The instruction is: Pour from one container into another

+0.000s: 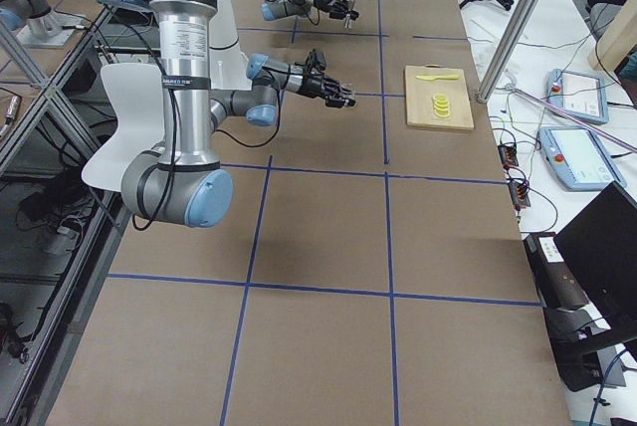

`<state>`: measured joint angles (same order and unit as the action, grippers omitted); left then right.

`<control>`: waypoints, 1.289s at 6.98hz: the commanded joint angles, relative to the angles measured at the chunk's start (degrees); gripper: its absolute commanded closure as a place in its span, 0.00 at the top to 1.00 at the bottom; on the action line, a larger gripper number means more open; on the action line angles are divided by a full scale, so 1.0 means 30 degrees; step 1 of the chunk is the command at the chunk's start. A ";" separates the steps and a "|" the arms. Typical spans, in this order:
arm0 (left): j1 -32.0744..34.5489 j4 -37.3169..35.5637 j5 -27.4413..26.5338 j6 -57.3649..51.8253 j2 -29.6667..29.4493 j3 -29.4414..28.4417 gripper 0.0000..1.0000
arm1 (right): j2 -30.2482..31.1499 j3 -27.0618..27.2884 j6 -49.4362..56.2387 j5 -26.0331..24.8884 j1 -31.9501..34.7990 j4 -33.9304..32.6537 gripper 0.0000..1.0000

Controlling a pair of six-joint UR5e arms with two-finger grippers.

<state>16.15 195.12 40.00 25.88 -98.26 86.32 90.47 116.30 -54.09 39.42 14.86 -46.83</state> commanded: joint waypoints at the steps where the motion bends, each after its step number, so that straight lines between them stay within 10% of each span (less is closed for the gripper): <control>1: 0.0648 0.0759 -0.1054 0.0045 0.1518 0.0026 0.00 | 0.0781 -0.1204 -0.0046 0.0308 0.0464 0.1779 0.00; 9: 0.0506 0.2605 -0.4893 0.5726 0.5564 -0.2813 0.00 | 0.0810 -0.1590 -0.0046 0.0309 0.0524 0.1956 0.00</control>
<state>17.80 202.78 26.14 40.81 -81.61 79.09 92.90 111.58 -54.23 40.34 16.45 -40.96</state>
